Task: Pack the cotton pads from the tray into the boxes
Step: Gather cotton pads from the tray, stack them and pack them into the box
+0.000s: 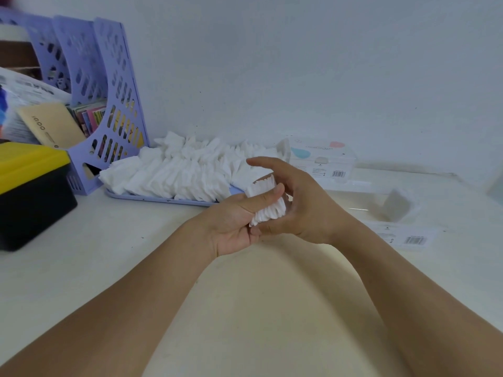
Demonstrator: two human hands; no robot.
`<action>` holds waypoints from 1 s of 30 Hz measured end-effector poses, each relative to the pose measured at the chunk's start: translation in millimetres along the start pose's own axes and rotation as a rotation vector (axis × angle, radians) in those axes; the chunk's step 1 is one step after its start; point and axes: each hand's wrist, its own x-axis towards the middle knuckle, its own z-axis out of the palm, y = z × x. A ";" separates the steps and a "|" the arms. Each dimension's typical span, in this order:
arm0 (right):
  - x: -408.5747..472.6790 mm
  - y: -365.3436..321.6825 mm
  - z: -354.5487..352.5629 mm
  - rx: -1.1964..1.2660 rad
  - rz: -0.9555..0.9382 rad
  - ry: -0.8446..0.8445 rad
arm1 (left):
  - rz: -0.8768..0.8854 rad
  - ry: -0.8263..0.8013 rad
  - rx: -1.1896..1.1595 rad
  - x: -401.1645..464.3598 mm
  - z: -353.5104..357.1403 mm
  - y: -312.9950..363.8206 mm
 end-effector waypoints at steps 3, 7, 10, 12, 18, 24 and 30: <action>-0.6 -0.6 -0.2 -0.012 -0.007 -0.018 | -0.010 0.021 0.010 0.8 -1.0 0.1; -0.3 -0.5 0.6 -0.043 -0.027 0.006 | 0.005 0.031 -0.006 2.9 -2.5 -0.5; 0.3 0.3 0.7 -0.083 -0.044 0.058 | 0.008 0.013 0.026 3.0 -1.7 -0.4; 0.3 0.9 1.4 -0.118 -0.046 0.073 | 0.014 -0.016 0.068 1.4 -0.9 -0.6; -5.7 -1.9 -15.6 -0.021 0.115 -0.174 | 0.005 0.062 0.224 1.4 -0.7 -1.0; -8.2 -4.9 -38.8 0.084 0.170 -0.170 | 0.043 0.007 0.330 0.7 -1.0 -4.2; -2.4 -4.2 -36.7 0.013 0.134 0.043 | 0.146 0.112 0.228 11.8 10.4 -6.9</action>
